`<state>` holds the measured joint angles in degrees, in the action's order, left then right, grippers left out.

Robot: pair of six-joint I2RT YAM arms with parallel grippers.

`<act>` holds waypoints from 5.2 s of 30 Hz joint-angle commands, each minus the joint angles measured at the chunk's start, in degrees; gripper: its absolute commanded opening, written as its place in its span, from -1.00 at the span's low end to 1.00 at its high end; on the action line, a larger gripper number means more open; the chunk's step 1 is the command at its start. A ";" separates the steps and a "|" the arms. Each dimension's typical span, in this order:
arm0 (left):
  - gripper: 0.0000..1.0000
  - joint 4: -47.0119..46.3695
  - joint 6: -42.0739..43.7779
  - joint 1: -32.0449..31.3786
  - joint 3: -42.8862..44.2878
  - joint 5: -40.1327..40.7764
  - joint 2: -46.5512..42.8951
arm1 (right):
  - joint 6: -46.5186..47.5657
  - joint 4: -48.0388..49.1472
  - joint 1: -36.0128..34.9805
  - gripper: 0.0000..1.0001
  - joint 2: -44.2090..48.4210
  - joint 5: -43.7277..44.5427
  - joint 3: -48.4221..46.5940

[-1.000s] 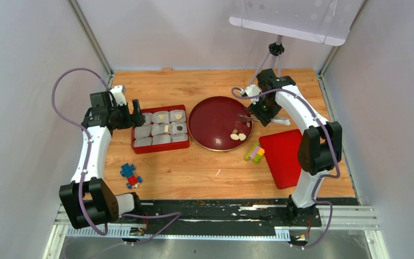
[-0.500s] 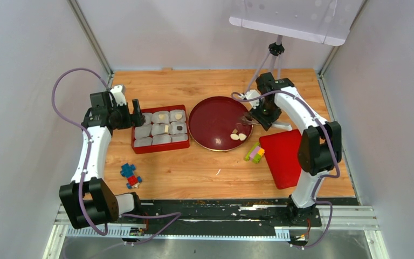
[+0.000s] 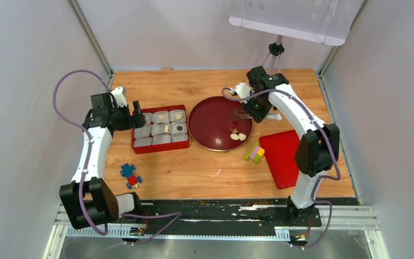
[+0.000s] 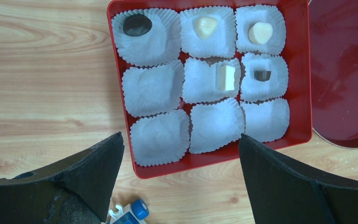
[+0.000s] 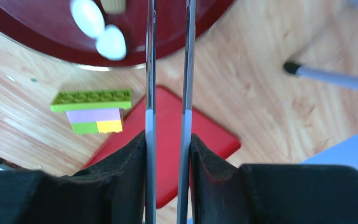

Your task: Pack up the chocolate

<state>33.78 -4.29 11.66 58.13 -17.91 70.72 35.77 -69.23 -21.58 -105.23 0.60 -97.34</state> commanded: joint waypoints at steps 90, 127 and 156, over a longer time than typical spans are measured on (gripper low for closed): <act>1.00 -2.52 0.64 0.99 7.81 1.62 -3.73 | 1.06 3.04 -8.23 -0.42 14.67 -11.45 6.70; 1.00 -4.41 0.01 -2.89 7.74 3.34 -1.30 | 6.74 0.15 -6.76 -0.25 8.09 2.04 13.59; 1.00 -4.47 0.29 -2.88 6.58 3.92 -2.66 | 3.78 -0.12 -7.17 -0.86 6.19 -8.47 -3.20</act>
<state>30.50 -4.40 8.97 63.90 -14.31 69.95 41.87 -70.76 -27.68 -99.15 0.62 -92.62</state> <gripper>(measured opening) 1.000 0.312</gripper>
